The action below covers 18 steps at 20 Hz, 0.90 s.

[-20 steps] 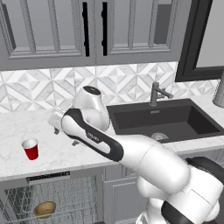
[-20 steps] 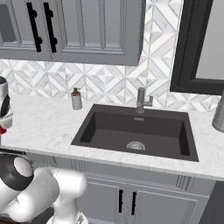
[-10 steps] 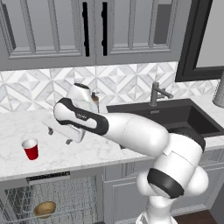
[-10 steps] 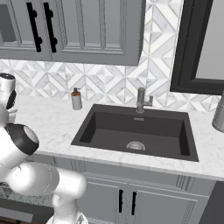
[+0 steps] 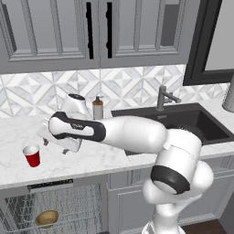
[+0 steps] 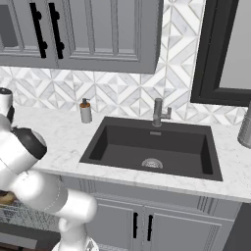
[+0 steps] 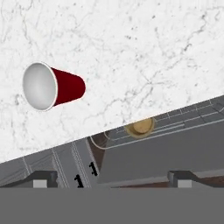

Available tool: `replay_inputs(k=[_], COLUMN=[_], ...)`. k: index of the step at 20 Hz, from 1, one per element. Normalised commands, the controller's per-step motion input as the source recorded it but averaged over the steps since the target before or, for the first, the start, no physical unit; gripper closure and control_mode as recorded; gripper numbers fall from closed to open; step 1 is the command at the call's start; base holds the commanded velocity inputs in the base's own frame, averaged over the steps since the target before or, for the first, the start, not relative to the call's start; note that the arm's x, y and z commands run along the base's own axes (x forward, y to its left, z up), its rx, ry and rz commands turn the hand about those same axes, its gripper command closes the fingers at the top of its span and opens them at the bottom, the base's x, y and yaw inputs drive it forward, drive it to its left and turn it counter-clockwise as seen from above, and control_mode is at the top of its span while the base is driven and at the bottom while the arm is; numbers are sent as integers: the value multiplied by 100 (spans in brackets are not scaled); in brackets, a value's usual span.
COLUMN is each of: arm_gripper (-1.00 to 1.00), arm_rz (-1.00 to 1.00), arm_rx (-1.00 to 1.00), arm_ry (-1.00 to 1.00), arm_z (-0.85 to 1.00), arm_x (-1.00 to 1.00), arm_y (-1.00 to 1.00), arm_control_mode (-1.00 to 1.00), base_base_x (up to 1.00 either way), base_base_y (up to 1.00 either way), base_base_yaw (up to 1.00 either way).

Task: Pick up the cup and bowl from the counter, place them in the dishwasher, and close the dishwasher door.

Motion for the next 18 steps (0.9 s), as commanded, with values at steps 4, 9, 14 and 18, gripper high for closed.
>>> replay_inputs(k=[4, 9, 14, 18], arm_gripper=[-100, -100, -100, -100], arm_rz=[18, 9, 2, 0], arm_rx=[0, 0, 0, 0], arm_ry=[-16, -3, 0, 0], arm_z=[-9, 0, 0, -11], arm_x=[10, 44, 20, 14], arm_y=[43, 25, 1, 0], arm_control_mode=[-100, -100, -100, -100], base_base_x=[0, 0, 0, 0], base_base_y=[0, 0, 0, 0], base_base_yaw=[0, 0, 0, 0])
